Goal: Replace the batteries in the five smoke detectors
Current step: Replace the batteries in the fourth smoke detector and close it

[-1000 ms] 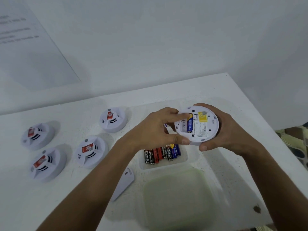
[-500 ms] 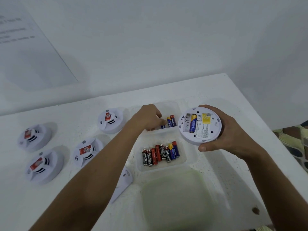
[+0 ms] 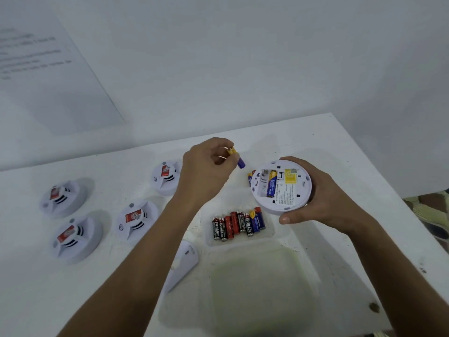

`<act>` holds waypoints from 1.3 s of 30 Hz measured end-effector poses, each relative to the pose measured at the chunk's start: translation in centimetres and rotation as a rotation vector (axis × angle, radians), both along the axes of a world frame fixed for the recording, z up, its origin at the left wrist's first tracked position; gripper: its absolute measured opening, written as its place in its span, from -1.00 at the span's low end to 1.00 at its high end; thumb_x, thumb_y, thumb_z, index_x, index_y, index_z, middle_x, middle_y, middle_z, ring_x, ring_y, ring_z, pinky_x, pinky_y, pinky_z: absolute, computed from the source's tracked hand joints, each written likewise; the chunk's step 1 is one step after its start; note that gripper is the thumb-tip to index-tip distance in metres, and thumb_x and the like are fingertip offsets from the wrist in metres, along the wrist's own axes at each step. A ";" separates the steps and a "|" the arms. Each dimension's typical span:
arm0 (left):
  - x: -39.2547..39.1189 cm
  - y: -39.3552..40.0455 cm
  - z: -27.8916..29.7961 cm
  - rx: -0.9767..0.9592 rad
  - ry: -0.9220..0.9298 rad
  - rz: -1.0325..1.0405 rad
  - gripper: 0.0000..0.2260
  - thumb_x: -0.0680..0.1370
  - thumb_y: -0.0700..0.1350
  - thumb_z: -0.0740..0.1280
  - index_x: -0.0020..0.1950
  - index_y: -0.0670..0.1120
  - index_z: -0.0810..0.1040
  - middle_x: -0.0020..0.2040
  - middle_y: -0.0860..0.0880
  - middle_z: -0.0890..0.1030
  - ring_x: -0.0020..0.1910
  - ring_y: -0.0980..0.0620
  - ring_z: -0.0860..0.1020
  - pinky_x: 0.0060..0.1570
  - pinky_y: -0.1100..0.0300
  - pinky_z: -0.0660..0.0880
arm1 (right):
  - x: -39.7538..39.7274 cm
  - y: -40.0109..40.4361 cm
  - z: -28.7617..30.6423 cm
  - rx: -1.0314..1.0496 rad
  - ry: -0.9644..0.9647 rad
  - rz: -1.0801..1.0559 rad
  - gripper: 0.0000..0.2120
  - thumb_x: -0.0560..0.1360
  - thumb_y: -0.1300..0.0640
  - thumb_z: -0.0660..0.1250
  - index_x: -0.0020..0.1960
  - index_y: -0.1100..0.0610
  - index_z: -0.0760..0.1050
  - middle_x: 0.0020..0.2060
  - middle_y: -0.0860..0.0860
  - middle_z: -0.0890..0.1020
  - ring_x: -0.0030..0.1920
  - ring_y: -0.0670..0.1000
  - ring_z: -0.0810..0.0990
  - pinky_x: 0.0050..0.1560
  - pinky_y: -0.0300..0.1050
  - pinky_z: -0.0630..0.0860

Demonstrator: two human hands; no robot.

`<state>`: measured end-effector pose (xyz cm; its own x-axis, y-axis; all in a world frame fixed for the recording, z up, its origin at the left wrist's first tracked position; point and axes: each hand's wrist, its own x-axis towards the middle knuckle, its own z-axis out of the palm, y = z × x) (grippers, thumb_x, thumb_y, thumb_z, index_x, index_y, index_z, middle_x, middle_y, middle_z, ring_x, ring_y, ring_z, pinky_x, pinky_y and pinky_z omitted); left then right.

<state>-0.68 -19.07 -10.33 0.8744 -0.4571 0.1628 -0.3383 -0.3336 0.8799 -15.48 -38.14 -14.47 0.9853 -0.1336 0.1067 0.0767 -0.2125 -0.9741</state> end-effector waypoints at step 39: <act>-8.2 14.6 -1.3 -0.130 0.505 0.206 -0.42 0.46 -0.05 0.47 0.43 0.01 0.32 -0.11 -0.03 0.72 -0.24 -0.01 0.67 -0.28 0.12 0.60 | 4.9 12.2 0.1 -0.033 -0.015 0.379 -0.11 0.10 0.26 0.66 0.36 0.01 0.42 0.18 -0.11 0.63 0.23 -0.05 0.59 0.10 -0.26 0.56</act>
